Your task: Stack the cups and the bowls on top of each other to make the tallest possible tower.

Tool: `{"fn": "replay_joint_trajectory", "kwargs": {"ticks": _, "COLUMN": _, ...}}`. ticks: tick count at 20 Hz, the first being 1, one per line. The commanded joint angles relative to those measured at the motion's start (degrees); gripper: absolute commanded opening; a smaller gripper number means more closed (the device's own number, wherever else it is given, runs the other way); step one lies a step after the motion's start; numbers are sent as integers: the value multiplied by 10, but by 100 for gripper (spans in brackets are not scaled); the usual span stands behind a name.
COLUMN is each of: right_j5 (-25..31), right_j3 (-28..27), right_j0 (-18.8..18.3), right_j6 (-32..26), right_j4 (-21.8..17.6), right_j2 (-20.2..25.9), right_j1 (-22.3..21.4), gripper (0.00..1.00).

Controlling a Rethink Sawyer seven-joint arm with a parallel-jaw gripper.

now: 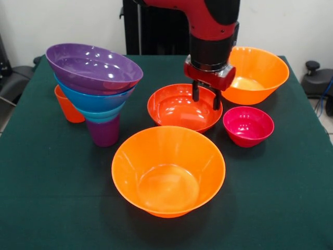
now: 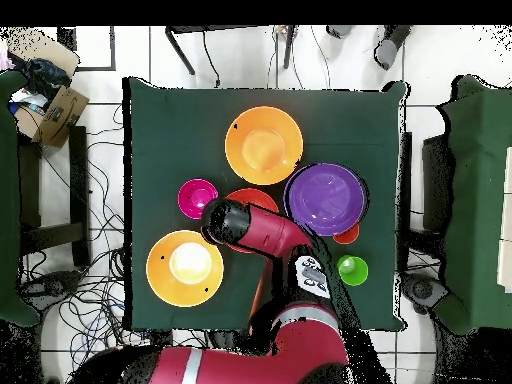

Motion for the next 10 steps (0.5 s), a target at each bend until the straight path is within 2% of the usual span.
{"fn": "replay_joint_trajectory", "kwargs": {"ticks": 1, "right_j5": 67, "right_j3": -4, "right_j0": -20, "right_j6": -34, "right_j4": -52, "right_j2": 58, "right_j1": 0, "gripper": 100}}
{"fn": "replay_joint_trajectory", "kwargs": {"ticks": 10, "right_j5": 78, "right_j3": -18, "right_j0": -47, "right_j6": -51, "right_j4": -85, "right_j2": 85, "right_j1": -3, "gripper": 100}}
